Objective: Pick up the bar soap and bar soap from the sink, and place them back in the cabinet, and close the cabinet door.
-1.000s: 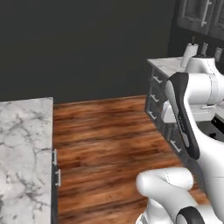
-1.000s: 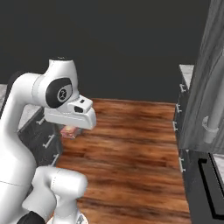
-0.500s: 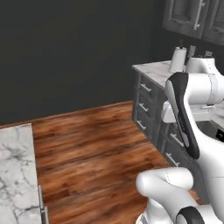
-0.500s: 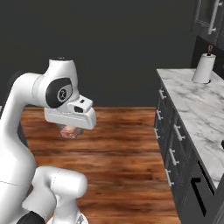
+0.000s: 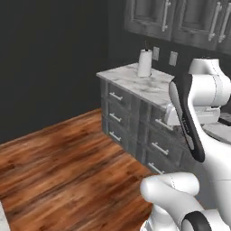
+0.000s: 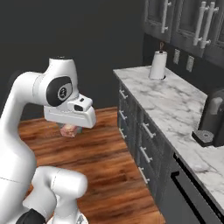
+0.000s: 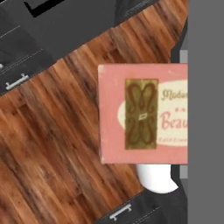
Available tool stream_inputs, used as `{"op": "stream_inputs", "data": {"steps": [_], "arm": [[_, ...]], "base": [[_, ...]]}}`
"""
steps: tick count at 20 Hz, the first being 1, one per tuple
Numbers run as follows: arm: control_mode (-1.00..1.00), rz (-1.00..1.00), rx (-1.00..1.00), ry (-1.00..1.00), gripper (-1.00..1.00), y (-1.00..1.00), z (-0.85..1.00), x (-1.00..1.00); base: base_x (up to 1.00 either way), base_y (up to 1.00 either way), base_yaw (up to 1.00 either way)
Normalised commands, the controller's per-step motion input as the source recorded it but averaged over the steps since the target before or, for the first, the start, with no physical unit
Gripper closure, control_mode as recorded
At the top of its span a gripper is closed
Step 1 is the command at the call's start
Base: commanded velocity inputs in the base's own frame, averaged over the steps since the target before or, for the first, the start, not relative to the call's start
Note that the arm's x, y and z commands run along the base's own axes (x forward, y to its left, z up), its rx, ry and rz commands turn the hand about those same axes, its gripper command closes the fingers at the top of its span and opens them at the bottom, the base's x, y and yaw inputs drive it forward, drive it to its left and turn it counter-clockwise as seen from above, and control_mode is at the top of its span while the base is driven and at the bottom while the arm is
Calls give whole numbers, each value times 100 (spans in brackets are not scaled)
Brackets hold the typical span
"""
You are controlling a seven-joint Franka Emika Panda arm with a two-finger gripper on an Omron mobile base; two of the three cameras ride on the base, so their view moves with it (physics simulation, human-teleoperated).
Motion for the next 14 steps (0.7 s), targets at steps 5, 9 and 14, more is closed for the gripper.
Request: {"op": "stream_inputs", "data": {"steps": [5, 9, 14], "arm": [[100, 0, 0, 0, 100, 0, 0, 0], [100, 0, 0, 0, 100, 0, 0, 0], [100, 0, 0, 0, 100, 0, 0, 0]], "base": [[37, 0, -58], [33, 0, -57], [27, 0, -59]]}}
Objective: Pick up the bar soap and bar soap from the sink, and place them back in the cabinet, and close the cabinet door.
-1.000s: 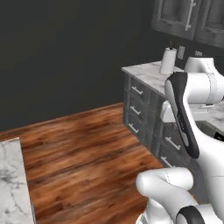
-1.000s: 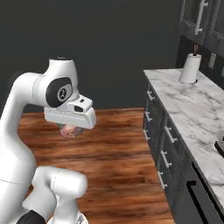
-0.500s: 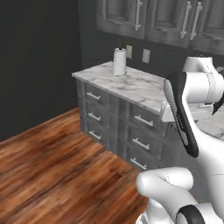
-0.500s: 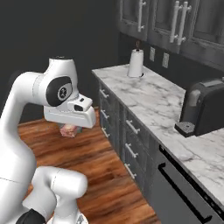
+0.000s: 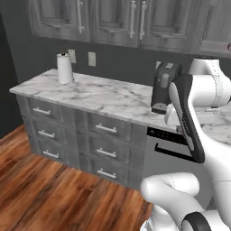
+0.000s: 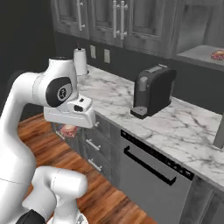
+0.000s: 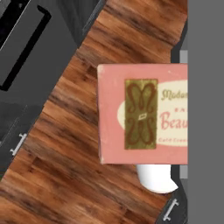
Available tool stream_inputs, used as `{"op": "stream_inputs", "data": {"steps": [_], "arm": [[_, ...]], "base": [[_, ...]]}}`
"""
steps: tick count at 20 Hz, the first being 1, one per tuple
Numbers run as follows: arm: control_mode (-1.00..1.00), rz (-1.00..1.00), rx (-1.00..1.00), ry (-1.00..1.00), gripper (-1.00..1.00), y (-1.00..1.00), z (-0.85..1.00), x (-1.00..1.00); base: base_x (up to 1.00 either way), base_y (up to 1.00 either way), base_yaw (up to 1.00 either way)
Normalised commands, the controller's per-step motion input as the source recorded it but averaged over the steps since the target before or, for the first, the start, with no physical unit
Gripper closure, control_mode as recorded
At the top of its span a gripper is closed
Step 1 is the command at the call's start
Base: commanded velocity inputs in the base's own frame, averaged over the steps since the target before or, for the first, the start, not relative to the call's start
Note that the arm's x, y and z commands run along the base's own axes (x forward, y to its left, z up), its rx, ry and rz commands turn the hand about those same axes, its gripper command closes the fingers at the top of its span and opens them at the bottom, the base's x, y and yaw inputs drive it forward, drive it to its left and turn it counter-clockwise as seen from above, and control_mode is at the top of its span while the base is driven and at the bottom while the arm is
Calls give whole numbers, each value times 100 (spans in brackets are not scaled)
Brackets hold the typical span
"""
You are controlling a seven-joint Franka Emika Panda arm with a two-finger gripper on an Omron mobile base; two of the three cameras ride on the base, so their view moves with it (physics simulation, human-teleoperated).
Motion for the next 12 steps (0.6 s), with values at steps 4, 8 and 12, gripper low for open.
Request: {"op": "stream_inputs", "data": {"steps": [4, 8, 12], "arm": [[100, 0, 0, 0, 100, 0, 0, 0], [100, 0, 0, 0, 100, 0, 0, 0], [100, 0, 0, 0, 100, 0, 0, 0]], "base": [[32, 0, -60], [41, 0, -57], [57, 0, -51]]}}
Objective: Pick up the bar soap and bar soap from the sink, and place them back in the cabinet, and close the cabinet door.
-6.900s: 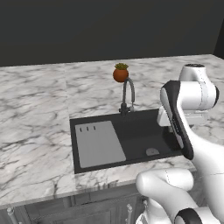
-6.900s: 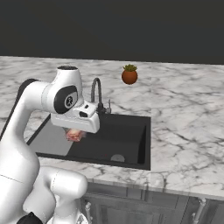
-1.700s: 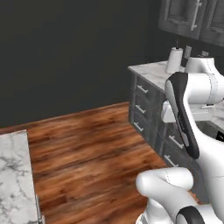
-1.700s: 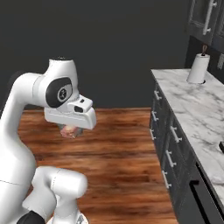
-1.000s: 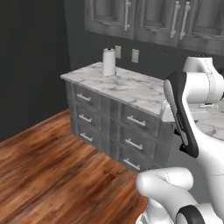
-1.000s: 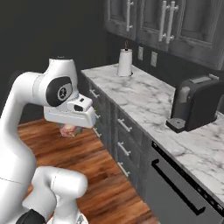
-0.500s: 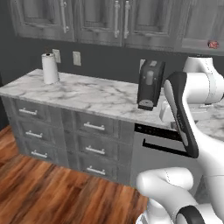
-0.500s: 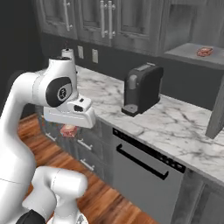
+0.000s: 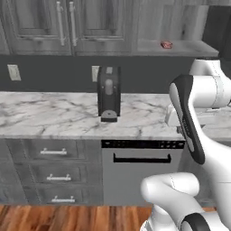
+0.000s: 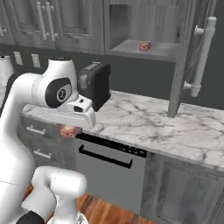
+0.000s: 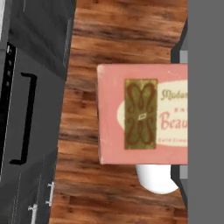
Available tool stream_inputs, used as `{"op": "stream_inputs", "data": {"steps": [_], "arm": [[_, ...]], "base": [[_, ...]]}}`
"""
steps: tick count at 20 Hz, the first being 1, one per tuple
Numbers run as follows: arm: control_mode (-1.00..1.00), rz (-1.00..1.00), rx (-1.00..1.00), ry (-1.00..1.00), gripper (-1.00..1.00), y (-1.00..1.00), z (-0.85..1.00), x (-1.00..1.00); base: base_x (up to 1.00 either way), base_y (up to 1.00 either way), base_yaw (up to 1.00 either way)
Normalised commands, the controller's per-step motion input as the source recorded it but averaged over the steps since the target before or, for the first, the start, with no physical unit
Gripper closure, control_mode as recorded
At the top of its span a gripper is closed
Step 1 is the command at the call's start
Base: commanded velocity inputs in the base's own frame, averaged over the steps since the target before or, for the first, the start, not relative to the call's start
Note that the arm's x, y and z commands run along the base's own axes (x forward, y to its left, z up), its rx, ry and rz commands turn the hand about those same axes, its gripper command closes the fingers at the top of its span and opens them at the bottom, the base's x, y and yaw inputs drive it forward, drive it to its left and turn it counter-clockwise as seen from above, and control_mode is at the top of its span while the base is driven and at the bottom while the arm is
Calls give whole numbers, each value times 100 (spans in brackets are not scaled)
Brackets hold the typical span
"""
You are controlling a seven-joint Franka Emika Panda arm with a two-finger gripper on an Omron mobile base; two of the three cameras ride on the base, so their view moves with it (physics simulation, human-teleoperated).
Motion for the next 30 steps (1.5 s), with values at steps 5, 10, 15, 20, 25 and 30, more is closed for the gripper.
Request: {"op": "stream_inputs", "data": {"steps": [5, 10, 15, 20, 25, 30], "arm": [[100, 0, 0, 0, 100, 0, 0, 0], [100, 0, 0, 0, 100, 0, 0, 0], [100, 0, 0, 0, 100, 0, 0, 0], [100, 0, 0, 0, 100, 0, 0, 0], [100, 0, 0, 0, 100, 0, 0, 0], [100, 0, 0, 0, 100, 0, 0, 0]], "base": [[67, 0, -40], [60, 0, -30], [47, 0, -25], [37, 0, -13], [33, 0, -15], [19, 0, -28]]}}
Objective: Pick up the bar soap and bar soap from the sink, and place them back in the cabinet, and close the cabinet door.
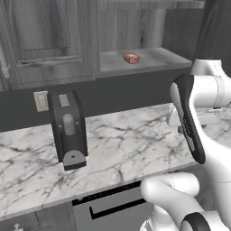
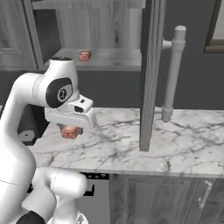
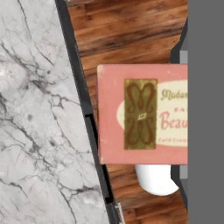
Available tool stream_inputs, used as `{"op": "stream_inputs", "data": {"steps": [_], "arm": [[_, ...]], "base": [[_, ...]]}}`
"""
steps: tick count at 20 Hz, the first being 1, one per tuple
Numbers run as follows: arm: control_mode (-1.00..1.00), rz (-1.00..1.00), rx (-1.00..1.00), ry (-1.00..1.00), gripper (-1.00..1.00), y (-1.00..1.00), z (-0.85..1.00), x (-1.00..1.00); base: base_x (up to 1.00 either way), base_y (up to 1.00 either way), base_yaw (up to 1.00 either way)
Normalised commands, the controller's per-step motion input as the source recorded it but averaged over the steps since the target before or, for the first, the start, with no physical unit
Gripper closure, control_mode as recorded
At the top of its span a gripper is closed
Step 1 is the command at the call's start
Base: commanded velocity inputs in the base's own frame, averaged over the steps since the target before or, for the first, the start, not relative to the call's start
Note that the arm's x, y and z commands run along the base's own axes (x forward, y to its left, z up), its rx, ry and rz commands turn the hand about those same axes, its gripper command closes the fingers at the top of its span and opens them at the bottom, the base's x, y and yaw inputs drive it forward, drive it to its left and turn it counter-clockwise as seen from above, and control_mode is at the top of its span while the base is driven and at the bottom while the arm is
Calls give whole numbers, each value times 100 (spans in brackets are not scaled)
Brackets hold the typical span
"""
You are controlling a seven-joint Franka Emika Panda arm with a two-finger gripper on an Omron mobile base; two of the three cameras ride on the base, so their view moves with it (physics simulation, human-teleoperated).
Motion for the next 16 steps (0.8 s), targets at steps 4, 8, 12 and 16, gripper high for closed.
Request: {"op": "stream_inputs", "data": {"steps": [4, 8, 12, 16], "arm": [[100, 0, 0, 0, 100, 0, 0, 0], [100, 0, 0, 0, 100, 0, 0, 0], [100, 0, 0, 0, 100, 0, 0, 0], [100, 0, 0, 0, 100, 0, 0, 0]], "base": [[20, 0, -30], [26, 0, -29], [22, 0, -26], [18, 0, -23]]}}
